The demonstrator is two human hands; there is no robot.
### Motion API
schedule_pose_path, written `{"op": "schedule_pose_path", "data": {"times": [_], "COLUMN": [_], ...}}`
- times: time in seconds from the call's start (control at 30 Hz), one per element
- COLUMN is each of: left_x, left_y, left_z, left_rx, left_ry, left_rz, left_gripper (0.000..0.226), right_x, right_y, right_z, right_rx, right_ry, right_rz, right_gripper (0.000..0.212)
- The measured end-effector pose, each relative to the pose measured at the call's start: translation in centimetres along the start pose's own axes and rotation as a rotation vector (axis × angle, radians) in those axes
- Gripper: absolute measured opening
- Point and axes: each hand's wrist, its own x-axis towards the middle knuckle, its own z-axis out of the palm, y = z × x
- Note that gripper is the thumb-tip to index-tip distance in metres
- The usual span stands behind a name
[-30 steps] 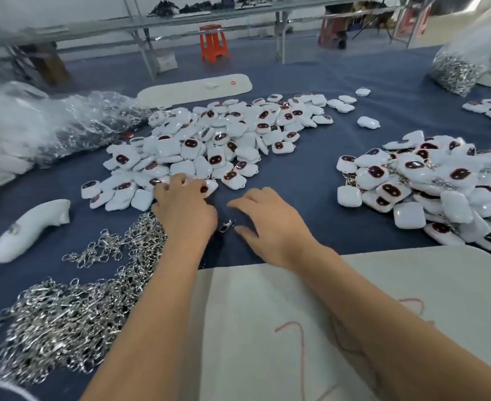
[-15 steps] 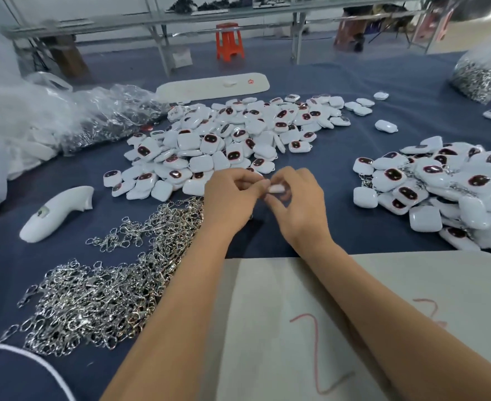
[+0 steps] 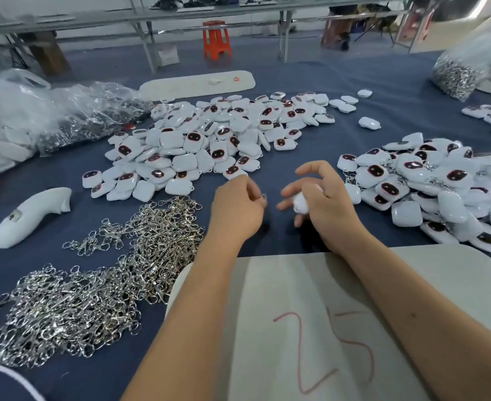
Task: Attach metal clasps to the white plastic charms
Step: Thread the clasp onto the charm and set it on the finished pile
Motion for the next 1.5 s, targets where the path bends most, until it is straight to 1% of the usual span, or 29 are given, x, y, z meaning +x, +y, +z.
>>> {"op": "schedule_pose_path", "data": {"times": [0.03, 0.07, 0.1, 0.13, 0.2, 0.27, 0.4, 0.57, 0.7, 0.83, 0.9, 0.97, 1.07, 1.2, 1.27, 1.37, 1.5], "left_x": [-0.3, -0.5, -0.7, -0.7, -0.7, -0.5, -0.6, -0.3, -0.1, -0.1, -0.2, -0.4, -0.8, -1.0, -0.9, -0.8, -0.7], "left_y": [0.4, 0.5, 0.5, 0.3, -0.2, -0.5, -0.2, -0.4, -0.4, -0.3, -0.2, -0.3, -0.3, 0.0, -0.1, -0.4, -0.6], "left_z": [0.8, 1.4, 2.1, 2.6, 3.2, 3.6, 3.8, 4.0, 3.9, 3.6, 3.4, 3.3, 3.4, 3.5, 3.4, 3.3, 3.4], "left_rx": [-0.225, -0.392, -0.478, -0.500, -0.471, -0.459, -0.413, -0.438, -0.544, -0.610, -0.618, -0.560, -0.438, -0.435, -0.418, -0.375, -0.345], "left_ry": [0.008, 0.028, 0.051, 0.074, 0.104, 0.104, 0.118, 0.134, 0.107, 0.095, 0.086, 0.065, 0.051, 0.109, 0.126, 0.121, 0.105], "left_rz": [-0.008, -0.002, 0.023, 0.054, 0.096, 0.118, 0.135, 0.079, 0.026, -0.002, -0.005, 0.024, 0.117, 0.205, 0.234, 0.242, 0.214], "left_gripper": [0.014, 0.013, 0.012, 0.011, 0.013, 0.017, 0.016, 0.015, 0.016, 0.020, 0.020, 0.021, 0.020, 0.012, 0.012, 0.017, 0.015], "right_x": [0.0, -0.1, -0.1, -0.2, -0.2, -0.1, -0.2, -0.3, -0.2, -0.2, -0.2, -0.3, -0.5, -0.7, -0.8, -1.0, -1.0], "right_y": [0.0, 0.0, 0.0, 0.1, 0.4, 0.6, 0.8, 1.0, 1.0, 0.9, 0.8, 0.6, 0.5, 0.3, 0.3, 0.1, 0.1], "right_z": [-0.1, 0.0, 0.1, 0.2, 0.2, 0.0, -0.1, 0.3, -0.1, -0.2, -0.2, -0.3, -0.3, 0.0, 0.1, 0.1, 0.0], "right_rx": [-0.016, -0.040, -0.067, -0.100, -0.147, -0.133, -0.100, -0.118, -0.053, -0.067, -0.097, -0.131, -0.240, -0.338, -0.360, -0.364, -0.346], "right_ry": [-0.030, -0.056, -0.076, -0.089, -0.080, -0.039, 0.038, 0.056, 0.060, 0.052, 0.067, 0.108, 0.167, 0.177, 0.177, 0.150, 0.136], "right_rz": [0.000, -0.001, -0.007, -0.019, -0.045, -0.051, -0.048, -0.065, -0.054, -0.036, -0.059, -0.120, -0.219, -0.286, -0.311, -0.318, -0.317], "right_gripper": [0.042, 0.047, 0.046, 0.038, 0.017, 0.009, 0.014, 0.014, 0.012, 0.021, 0.025, 0.025, 0.022, 0.022, 0.023, 0.025, 0.019]}}
